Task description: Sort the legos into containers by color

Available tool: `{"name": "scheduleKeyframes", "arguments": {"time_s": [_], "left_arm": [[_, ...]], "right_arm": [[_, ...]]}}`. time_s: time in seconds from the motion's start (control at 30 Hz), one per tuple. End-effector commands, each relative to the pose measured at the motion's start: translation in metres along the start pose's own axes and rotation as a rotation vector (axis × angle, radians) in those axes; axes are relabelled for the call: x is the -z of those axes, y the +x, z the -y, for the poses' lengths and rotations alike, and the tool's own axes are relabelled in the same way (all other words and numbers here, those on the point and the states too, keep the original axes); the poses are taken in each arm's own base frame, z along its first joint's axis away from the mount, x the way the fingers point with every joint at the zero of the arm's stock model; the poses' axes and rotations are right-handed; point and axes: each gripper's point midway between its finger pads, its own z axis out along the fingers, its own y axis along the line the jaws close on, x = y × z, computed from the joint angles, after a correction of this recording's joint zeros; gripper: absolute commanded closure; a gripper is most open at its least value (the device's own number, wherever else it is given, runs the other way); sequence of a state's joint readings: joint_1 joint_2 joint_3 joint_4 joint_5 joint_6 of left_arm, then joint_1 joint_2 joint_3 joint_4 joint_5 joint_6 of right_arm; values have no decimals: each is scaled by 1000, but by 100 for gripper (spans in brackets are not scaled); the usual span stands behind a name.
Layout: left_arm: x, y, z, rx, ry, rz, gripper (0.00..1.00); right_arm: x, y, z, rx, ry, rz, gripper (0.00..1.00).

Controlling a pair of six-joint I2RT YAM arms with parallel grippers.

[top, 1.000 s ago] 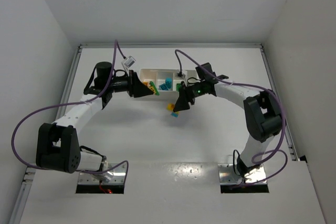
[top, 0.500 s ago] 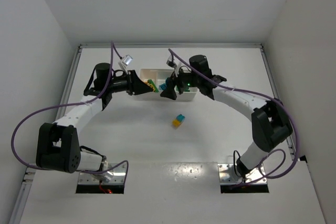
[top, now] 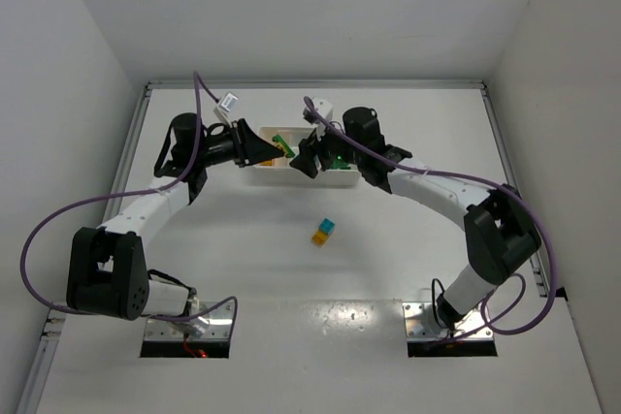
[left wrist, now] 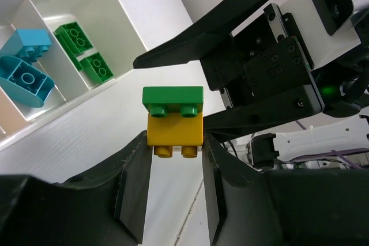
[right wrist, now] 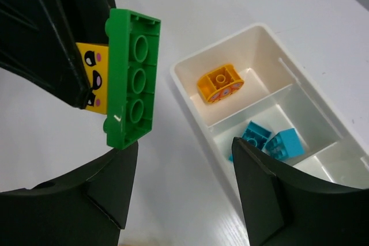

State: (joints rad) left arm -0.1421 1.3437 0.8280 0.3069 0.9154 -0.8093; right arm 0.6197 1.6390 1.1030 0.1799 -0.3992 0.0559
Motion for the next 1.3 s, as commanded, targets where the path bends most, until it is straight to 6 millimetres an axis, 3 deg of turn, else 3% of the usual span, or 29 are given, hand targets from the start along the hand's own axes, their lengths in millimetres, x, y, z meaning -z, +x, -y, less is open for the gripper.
{"name": "scheduleKeyframes", "arguments": {"time_s": [0.0, 0.17, 0.43, 0.7, 1.03, 1.27], "left_arm": [[3, -11, 9, -29, 23, 38, 100], [3, -9, 2, -35, -12, 31, 100], [2, -9, -5, -49, -52, 35, 100], [-3, -2, -11, -49, -78, 3, 100], [-10, -3, -10, -74, -77, -11, 100], [-11, -2, -6, -84, -71, -18, 100]], "right_arm": [[-3, -22, 3, 43, 39, 76, 34], [-3, -36, 2, 59, 29, 113, 38], [-4, -41, -16, 103, -35, 124, 42], [-6, -43, -16, 150, -6, 129, 46], [-11, -43, -11, 224, 57, 122, 64], [-11, -40, -2, 299, 113, 109, 97]]}}
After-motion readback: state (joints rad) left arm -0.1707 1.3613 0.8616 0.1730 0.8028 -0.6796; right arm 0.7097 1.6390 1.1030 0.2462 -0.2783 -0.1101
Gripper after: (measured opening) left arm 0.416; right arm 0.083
